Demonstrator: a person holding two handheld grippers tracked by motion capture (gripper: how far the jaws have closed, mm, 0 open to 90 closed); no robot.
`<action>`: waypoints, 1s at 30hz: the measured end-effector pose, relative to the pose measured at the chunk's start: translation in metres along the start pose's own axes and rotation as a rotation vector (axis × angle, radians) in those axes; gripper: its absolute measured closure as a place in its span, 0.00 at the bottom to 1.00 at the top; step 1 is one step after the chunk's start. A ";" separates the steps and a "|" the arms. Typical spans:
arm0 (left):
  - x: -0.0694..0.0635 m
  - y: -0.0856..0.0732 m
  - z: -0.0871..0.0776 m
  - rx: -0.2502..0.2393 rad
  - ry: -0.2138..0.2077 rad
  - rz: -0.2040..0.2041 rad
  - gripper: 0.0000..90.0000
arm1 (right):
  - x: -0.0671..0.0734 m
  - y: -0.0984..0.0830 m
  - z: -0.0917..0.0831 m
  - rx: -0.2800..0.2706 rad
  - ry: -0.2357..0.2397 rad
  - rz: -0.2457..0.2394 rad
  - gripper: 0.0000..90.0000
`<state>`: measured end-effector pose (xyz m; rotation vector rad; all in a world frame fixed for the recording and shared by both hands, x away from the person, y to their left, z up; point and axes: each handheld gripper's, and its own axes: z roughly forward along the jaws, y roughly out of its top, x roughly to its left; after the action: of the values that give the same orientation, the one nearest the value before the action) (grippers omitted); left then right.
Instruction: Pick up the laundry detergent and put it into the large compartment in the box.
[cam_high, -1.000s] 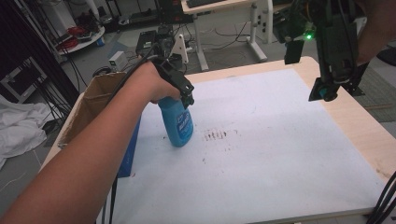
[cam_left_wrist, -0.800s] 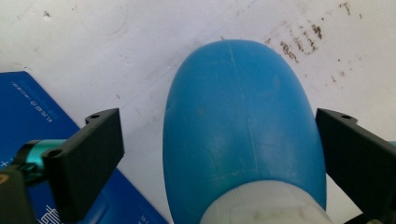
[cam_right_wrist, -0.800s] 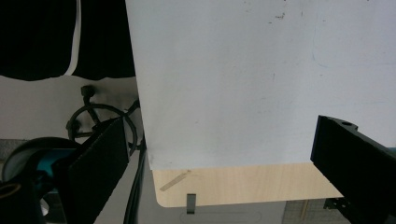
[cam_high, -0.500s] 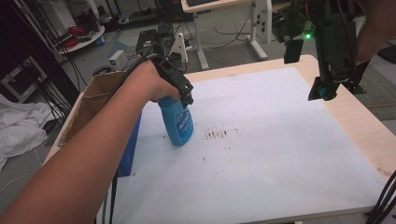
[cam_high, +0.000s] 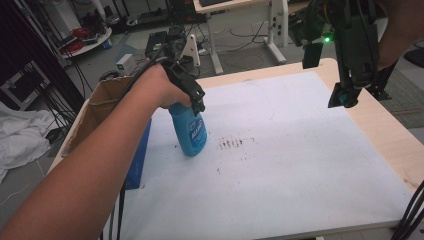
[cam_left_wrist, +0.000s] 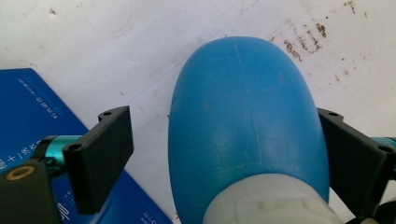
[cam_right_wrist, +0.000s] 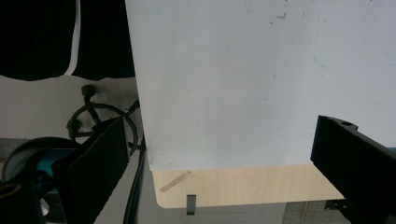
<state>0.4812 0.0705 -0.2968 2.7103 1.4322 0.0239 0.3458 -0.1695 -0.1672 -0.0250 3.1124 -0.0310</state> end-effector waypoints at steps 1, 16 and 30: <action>0.000 0.000 0.000 0.004 -0.001 0.001 0.14 | 0.000 0.000 0.000 0.001 0.000 0.003 0.04; -0.005 0.003 0.000 0.018 0.010 0.010 0.21 | 0.001 0.000 0.003 0.002 0.003 -0.002 0.04; -0.005 0.003 0.001 0.026 0.004 0.012 0.26 | -0.001 -0.002 0.002 -0.003 0.004 0.000 0.04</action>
<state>0.4811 0.0650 -0.2976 2.7414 1.4266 0.0112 0.3465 -0.1713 -0.1695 -0.0252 3.1162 -0.0264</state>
